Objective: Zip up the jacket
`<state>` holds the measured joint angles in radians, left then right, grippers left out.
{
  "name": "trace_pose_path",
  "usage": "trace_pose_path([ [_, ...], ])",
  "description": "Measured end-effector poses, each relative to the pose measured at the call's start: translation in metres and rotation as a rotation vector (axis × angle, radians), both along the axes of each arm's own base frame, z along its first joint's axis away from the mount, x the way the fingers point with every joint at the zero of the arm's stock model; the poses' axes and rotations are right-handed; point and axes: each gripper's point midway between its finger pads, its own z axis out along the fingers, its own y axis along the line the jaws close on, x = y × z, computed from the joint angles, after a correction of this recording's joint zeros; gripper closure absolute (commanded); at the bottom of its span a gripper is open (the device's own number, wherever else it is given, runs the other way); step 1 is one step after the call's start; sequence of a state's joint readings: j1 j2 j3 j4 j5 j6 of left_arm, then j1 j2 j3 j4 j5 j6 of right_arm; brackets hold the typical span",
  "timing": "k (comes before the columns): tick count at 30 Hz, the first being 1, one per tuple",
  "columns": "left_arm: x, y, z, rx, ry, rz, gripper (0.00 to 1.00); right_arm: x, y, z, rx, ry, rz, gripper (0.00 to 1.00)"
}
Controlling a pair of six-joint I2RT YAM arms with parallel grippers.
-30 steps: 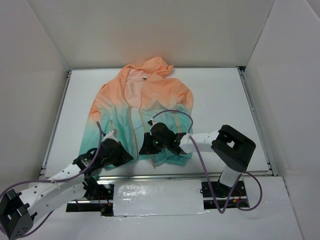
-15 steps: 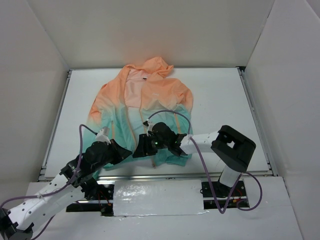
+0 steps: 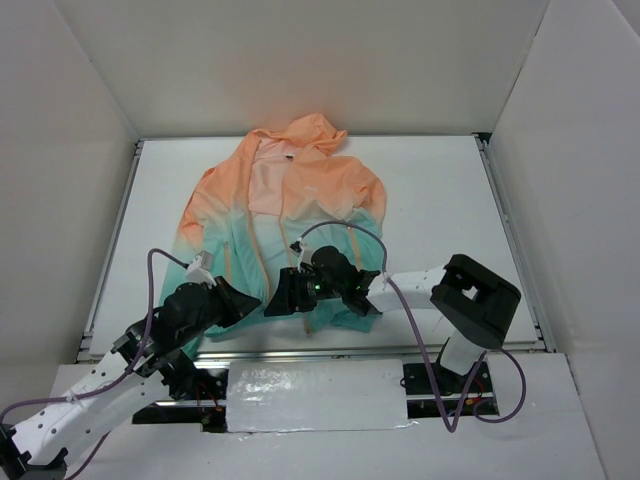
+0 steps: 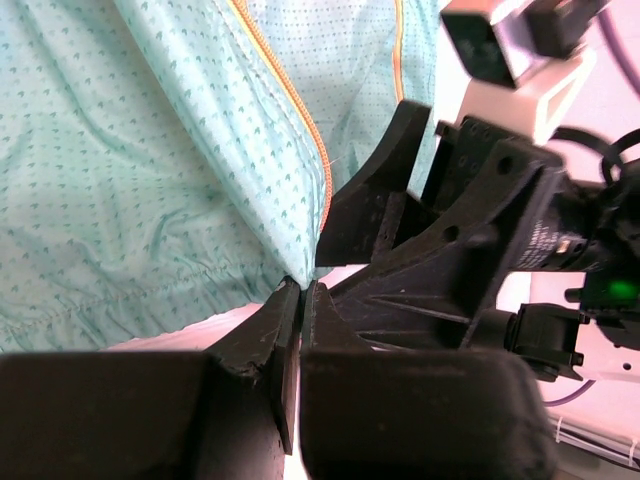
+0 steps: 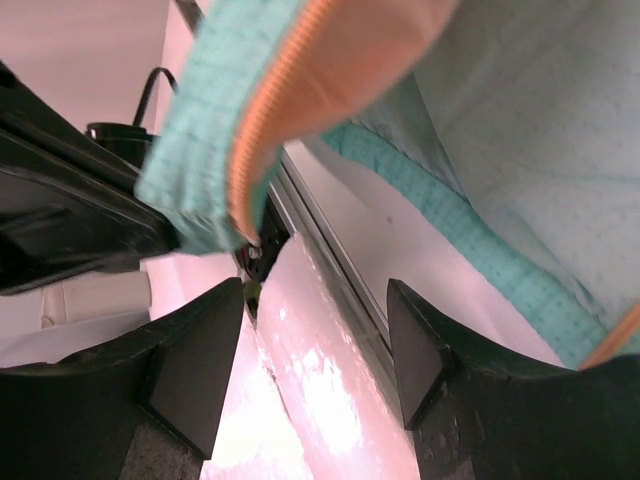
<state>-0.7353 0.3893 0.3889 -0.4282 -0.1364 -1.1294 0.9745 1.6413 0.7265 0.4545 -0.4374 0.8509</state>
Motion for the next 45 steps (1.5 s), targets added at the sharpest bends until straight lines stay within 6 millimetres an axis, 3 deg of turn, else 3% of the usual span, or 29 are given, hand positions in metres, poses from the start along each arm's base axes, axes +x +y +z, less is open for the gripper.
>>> trace_pose_path([
  [4,0.000,0.000,0.000,0.000,-0.001,0.000,1.00,-0.005,-0.008,-0.007,-0.014,0.029,-0.015,0.33],
  [11,0.000,-0.001,-0.003,0.015,0.011,-0.004,1.00,-0.001,-0.008,0.011,0.030,0.003,-0.033,0.33],
  [15,0.002,-0.002,0.004,0.011,0.003,-0.007,1.00,0.002,-0.007,0.015,0.056,0.011,-0.050,0.33],
  [26,-0.001,0.000,0.013,0.014,-0.022,-0.018,1.00,0.029,-0.033,0.008,0.118,0.058,-0.154,0.34],
  [34,-0.002,-0.001,0.012,0.003,-0.026,-0.028,1.00,0.017,-0.015,0.027,0.275,0.095,-0.027,0.36],
  [45,-0.005,-0.004,0.004,0.001,-0.009,-0.049,1.00,0.019,-0.002,0.056,0.361,0.066,0.035,0.46],
])
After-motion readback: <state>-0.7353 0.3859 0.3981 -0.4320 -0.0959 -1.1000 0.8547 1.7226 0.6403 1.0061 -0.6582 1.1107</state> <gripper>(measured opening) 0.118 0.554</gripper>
